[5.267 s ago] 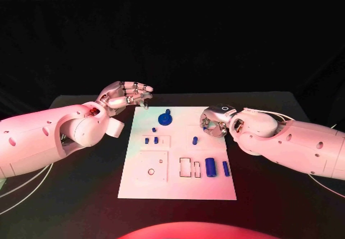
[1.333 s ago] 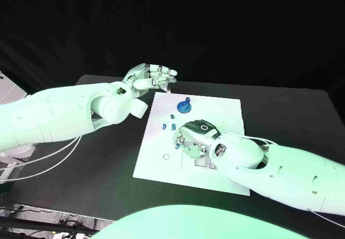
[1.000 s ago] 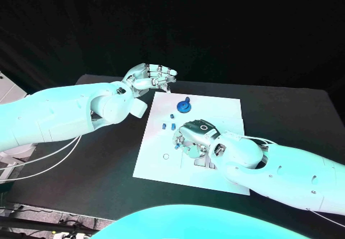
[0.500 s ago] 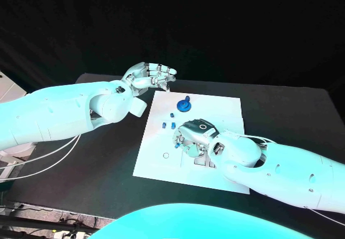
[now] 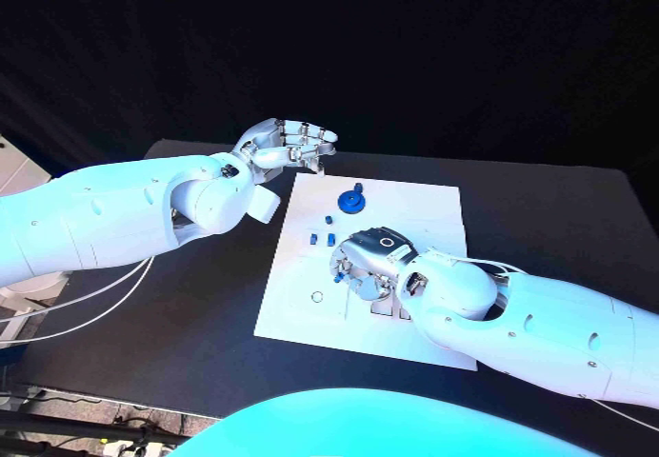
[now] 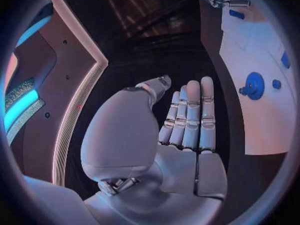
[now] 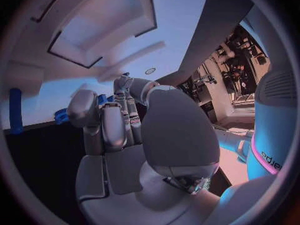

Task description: Assemble the parts on the task board

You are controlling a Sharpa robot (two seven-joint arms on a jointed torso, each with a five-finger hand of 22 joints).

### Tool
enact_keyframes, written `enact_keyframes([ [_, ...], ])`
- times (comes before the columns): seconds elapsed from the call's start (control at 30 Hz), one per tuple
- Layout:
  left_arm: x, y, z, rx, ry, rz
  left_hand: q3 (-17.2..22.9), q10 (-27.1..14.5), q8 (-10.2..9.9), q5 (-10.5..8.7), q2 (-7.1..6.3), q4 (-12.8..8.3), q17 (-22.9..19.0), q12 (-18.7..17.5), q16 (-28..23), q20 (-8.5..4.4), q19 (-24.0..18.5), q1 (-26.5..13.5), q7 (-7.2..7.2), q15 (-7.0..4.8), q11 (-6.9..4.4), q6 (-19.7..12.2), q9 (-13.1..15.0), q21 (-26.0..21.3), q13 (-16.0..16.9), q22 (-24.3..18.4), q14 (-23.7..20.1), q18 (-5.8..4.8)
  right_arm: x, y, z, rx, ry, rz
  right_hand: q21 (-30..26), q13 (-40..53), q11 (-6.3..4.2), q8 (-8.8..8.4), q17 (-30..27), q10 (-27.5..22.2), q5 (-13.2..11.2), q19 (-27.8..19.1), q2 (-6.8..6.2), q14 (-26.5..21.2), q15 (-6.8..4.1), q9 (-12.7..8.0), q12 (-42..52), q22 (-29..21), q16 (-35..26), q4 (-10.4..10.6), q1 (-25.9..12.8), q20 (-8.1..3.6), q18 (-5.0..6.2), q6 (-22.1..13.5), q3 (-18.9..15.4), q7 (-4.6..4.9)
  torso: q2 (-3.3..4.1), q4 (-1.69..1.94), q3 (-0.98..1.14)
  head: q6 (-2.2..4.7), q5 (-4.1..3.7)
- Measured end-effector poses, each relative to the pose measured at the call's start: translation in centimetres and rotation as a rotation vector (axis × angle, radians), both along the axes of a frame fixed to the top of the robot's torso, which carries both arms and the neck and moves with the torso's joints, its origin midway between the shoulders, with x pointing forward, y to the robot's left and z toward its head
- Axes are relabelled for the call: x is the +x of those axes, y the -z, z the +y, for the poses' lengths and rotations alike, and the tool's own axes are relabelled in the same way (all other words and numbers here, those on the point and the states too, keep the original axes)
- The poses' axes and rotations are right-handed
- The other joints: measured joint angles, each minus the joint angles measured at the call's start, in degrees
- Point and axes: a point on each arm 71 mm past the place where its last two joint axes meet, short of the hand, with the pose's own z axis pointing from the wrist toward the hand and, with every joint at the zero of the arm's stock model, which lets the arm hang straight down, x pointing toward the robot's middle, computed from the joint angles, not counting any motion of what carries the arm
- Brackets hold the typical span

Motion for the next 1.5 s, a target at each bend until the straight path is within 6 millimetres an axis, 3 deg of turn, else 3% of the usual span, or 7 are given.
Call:
enact_keyframes([
  [0.2, 0.0, 0.0, 0.0, 0.0, 0.001, 0.001, 0.0, 0.0, 0.0, 0.0, 0.01, 0.0, 0.0, 0.0, 0.0, 0.0, 0.0, 0.0, 0.0, 0.0, 0.0, 0.0, 0.0, 0.0, 0.0, 0.0, 0.0, 0.0, 0.0, 0.1, 0.2, -0.003, -0.003, 0.001, 0.0, 0.0, 0.09, -0.02, 0.0, -0.1, 0.0, 0.0, -0.23, 0.0, 0.0, 0.0, 0.0, 0.0, 0.3, -0.2, -0.2, 0.0, 0.0, -0.3, 0.2, 0.25, 0.0, 0.0, -0.01, -0.01, -0.02],
  [0.43, 0.0, 0.0, -0.1, 0.0, 0.003, 0.002, 0.0, 0.0, 0.0, 0.0, 0.23, 0.0, 0.0, 0.0, 0.0, 0.0, 0.0, 0.2, 0.0, 0.0, 0.0, 0.0, 0.0, -0.3, -0.1, -0.1, 0.0, 0.0, -0.1, 0.4, 0.4, -0.013, -0.009, 0.01, -0.5, -0.3, 0.94, -0.52, -0.3, -1.9, 0.3, -0.5, -0.73, 0.0, 0.06, 0.5, 0.2, -0.1, 0.7, 0.2, -2.4, 0.54, 0.01, -1.3, -0.7, 0.97, 0.0, 0.02, -0.03, -0.12, -0.11],
  [0.6, 0.0, 0.0, 0.0, 0.0, 0.003, 0.003, 0.0, 0.0, 0.0, 0.0, 0.23, 0.0, 0.0, 0.0, 0.0, 0.0, 0.0, 0.2, 0.0, 0.0, 0.0, 0.0, 0.0, -0.3, -0.1, -0.1, 0.0, 0.0, 0.0, 0.5, 0.4, -0.016, -0.008, 0.013, -2.0, -0.4, 1.65, -1.69, -0.8, -5.4, 0.5, -1.3, -0.75, 0.0, 1.03, 0.3, 0.3, -0.7, 0.9, 0.4, -3.9, 1.25, 0.02, -3.3, -0.9, 1.79, -0.02, 0.02, -0.03, -0.16, -0.12],
  [0.7, 0.0, 0.0, 0.0, 0.0, 0.003, 0.004, 0.0, 0.0, 0.0, 0.0, 0.23, 0.0, 0.0, 0.0, 0.0, 0.0, 0.0, 0.2, 0.0, 0.0, 0.0, 0.0, 0.0, -0.3, -0.1, -0.1, 0.0, 0.0, 0.0, 0.5, 0.3, -0.015, -0.007, 0.016, -3.3, -0.4, 2.16, -2.52, -1.5, -8.3, 0.5, -1.8, -1.6, -0.1, 1.56, 0.1, 0.4, -1.5, 0.9, 0.4, -4.1, 1.75, 0.02, -4.6, -0.9, 2.26, -0.03, 0.02, -0.04, -0.17, -0.08],
  [0.97, -0.1, 0.0, 0.0, 0.001, 0.004, 0.007, 0.0, 0.0, 0.0, 0.0, 0.23, 0.0, 0.0, 0.0, 0.0, 0.0, 0.0, 0.2, 0.0, 0.0, 0.0, 0.0, 0.0, -0.3, -0.1, -0.1, 0.0, 0.0, 0.1, 0.6, -0.1, -0.005, 0.002, 0.017, -6.7, -0.7, 3.17, -3.79, -3.2, -13.6, 0.5, -3.0, -2.26, -0.1, 1.96, -0.3, 0.0, -3.5, 0.5, 0.0, -3.4, 2.54, 0.02, -6.7, -1.3, 2.37, -0.04, 0.0, -0.03, -0.18, -0.05],
  [1.27, -0.1, 0.0, 0.1, 0.002, 0.006, 0.01, 0.0, 0.0, 0.0, 0.0, 0.23, 0.0, 0.0, 0.0, 0.0, 0.0, 0.0, 0.2, 0.0, 0.0, 0.0, 0.0, 0.0, -0.3, -0.1, -0.2, 0.0, 0.0, -0.2, 0.3, -2.1, 0.022, 0.032, 0.015, -8.1, -0.5, 3.26, -4.25, -3.9, -15.3, 0.5, -3.7, -2.51, 0.1, 2.16, -0.4, 0.4, -4.5, 0.5, -0.5, -3.2, 2.66, 0.02, -7.4, -1.8, 2.2, -0.07, 0.0, -0.02, -0.09, -0.16],
  [1.5, -0.1, 0.1, 0.2, 0.002, 0.007, 0.012, -0.2, 0.0, 0.0, 0.0, 0.22, 0.2, 0.0, 0.0, -0.2, 0.0, 0.0, 0.2, 0.0, 0.0, 0.0, 0.0, 0.0, -0.3, 0.0, -0.2, 0.0, 0.0, 0.6, -2.6, -5.6, 0.062, 0.083, -0.011, -6.9, -0.4, 3.26, -4.24, -4.2, -15.4, 0.5, -3.7, -2.53, 0.1, 2.16, -0.4, 1.3, -3.5, 0.2, -0.4, -3.2, 2.66, 0.02, -7.4, -2.3, 2.2, -0.09, -0.07, -0.04, 0.49, -0.82],
])
